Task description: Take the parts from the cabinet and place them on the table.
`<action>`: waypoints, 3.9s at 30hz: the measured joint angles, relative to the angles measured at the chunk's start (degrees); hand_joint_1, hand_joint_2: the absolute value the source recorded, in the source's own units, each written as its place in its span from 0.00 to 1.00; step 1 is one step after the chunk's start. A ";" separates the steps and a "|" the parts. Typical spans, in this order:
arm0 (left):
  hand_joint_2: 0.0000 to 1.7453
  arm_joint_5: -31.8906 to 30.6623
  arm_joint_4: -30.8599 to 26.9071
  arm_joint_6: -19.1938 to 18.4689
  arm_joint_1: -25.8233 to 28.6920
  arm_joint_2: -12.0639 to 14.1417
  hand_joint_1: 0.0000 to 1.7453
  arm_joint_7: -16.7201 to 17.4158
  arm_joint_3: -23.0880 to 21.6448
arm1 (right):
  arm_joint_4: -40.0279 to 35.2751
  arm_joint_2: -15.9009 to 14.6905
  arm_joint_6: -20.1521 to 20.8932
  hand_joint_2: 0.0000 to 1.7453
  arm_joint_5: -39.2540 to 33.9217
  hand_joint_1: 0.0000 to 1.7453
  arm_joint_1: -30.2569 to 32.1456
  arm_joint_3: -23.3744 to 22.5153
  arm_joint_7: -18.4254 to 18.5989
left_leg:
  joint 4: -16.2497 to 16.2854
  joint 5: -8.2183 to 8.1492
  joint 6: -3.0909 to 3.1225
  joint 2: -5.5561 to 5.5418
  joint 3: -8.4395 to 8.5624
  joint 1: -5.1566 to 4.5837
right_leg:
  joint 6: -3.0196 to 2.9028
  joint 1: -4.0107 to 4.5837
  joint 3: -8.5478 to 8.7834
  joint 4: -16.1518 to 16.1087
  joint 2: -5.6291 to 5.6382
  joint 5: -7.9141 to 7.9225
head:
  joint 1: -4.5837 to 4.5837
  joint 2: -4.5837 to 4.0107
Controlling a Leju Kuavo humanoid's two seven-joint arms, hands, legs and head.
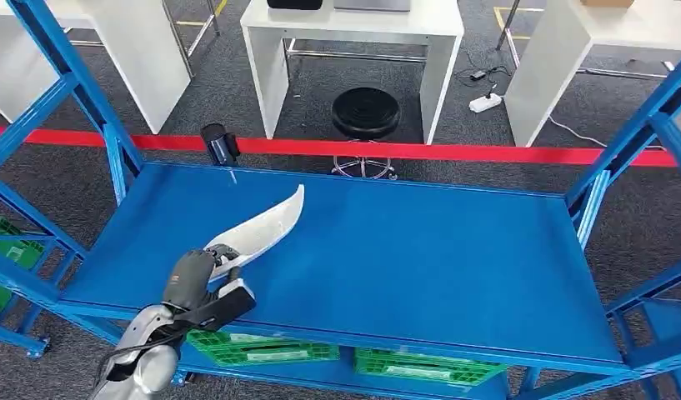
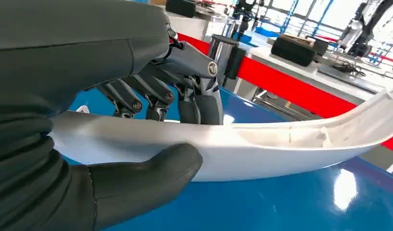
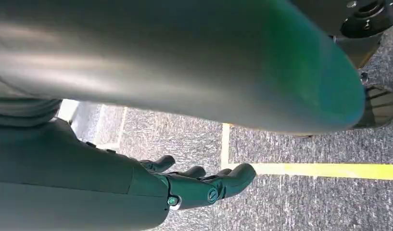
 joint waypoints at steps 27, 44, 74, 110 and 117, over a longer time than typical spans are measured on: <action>1.00 58.62 -35.41 -25.57 4.74 -4.92 1.00 -27.37 -6.21 | 0.00 -0.92 0.00 0.00 3.69 0.00 -0.86 0.09 -1.81 | 0.00 -0.05 -0.07 0.00 0.09 -0.02 | -0.01 -0.02 0.06 -0.03 -0.01 -0.01 | -0.02 0.00; 1.00 55.47 -38.75 -23.12 7.76 -3.96 1.00 -27.98 -8.44 | 0.02 -0.87 0.00 0.00 3.61 0.00 -1.03 0.24 -2.95 | -1.03 0.93 1.74 0.24 0.32 -0.15 | 1.45 -0.90 -1.13 3.03 0.01 -2.76 | 0.28 0.00; 1.00 55.82 -38.29 -24.20 7.23 -5.57 1.00 -28.02 -2.45 | 0.04 -4.90 -0.02 0.00 3.69 0.00 -1.34 0.22 -13.77 | -2.04 -0.67 1.56 0.56 3.09 -0.43 | 0.27 -0.34 -5.34 2.22 0.03 2.38 | -0.02 0.00; 1.00 56.37 -30.36 -26.29 -0.24 -6.27 1.00 -28.00 -5.55 | 0.42 -3.65 1.11 0.00 -0.59 0.00 -1.43 -1.81 -11.54 | -1.67 2.73 2.19 0.97 -1.28 -0.73 | 1.63 -0.87 -8.15 16.68 -0.10 -4.79 | 0.33 0.00; 1.00 56.26 -29.73 -26.73 -1.91 -5.68 1.00 -28.06 -6.65 | 0.42 -3.34 1.18 0.00 -0.28 0.00 -1.56 -2.23 -11.32 | 0.66 5.48 -0.16 0.95 -5.23 -0.55 | -0.20 -0.42 3.15 0.74 0.07 -3.34 | 0.52 0.00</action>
